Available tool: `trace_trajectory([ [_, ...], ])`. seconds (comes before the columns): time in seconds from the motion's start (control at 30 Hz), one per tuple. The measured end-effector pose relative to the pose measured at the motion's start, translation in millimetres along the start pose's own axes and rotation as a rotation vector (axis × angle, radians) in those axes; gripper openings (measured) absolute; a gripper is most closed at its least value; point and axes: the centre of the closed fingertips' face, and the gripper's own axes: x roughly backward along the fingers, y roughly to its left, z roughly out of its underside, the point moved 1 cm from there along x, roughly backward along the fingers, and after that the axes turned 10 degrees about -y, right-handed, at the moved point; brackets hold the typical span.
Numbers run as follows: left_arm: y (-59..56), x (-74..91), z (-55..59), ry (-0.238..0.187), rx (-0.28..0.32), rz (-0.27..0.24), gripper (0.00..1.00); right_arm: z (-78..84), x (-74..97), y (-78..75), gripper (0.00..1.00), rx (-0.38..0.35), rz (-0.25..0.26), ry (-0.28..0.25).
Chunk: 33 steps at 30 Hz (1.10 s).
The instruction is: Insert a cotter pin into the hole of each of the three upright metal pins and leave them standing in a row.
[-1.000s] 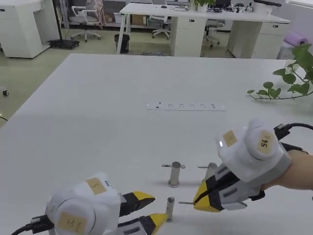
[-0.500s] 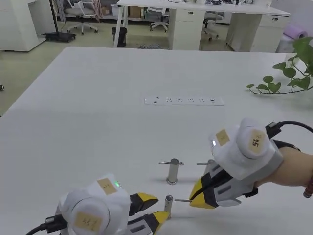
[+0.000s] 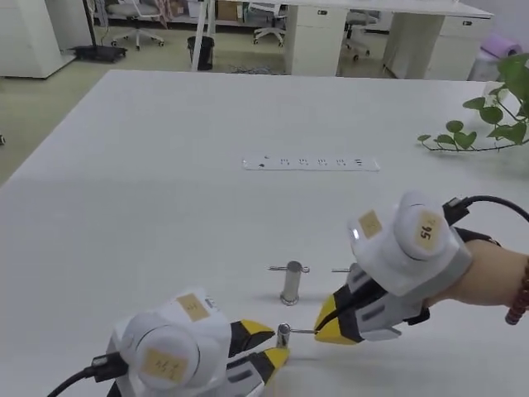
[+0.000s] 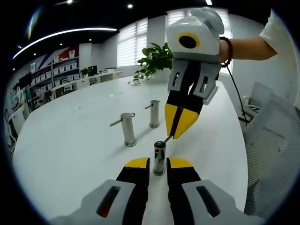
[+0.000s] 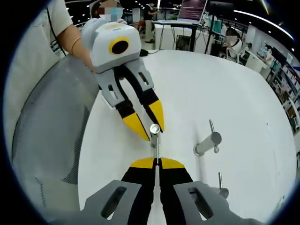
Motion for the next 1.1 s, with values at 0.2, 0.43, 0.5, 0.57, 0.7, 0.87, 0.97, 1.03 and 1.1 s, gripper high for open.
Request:
trace_trajectory([
  [0.2, -0.3, -3.3, -0.5, 0.002, -0.006, 0.002, 0.09, -1.1, 1.4, -0.6, 0.03, 0.008, -0.001, 0.003],
  [0.43, -0.3, -4.2, -0.4, 0.002, -0.004, 0.009, 0.08, -1.3, 1.4, 0.0, 0.03, 0.020, -0.006, 0.011],
  [0.5, 0.0, -4.4, -0.3, 0.002, -0.005, 0.012, 0.08, -1.5, 1.5, 0.0, 0.03, 0.022, -0.008, 0.011],
  [0.57, 0.1, -4.6, 0.5, 0.007, -0.010, 0.017, 0.08, -2.5, 1.7, -0.6, 0.03, 0.025, -0.007, 0.010],
  [0.7, 0.0, -4.7, 2.2, 0.012, -0.017, 0.020, 0.07, -4.5, 2.1, -1.6, 0.03, 0.035, -0.007, 0.009],
  [0.87, -0.2, -4.5, 2.9, 0.012, -0.021, 0.029, 0.07, -3.8, 1.3, -1.7, 0.03, 0.048, -0.014, 0.018],
  [0.97, 0.1, -4.3, 3.3, 0.012, -0.020, 0.031, 0.07, -5.0, 0.7, -1.4, 0.03, 0.066, -0.023, 0.021],
  [1.03, -0.2, -5.0, 3.5, 0.011, -0.023, 0.034, 0.07, -7.8, -0.5, -1.0, 0.03, 0.071, -0.028, 0.014],
  [1.1, -1.1, -5.1, 3.4, 0.010, -0.028, 0.038, 0.07, -9.8, -1.7, -1.2, 0.03, 0.077, -0.030, 0.012],
])
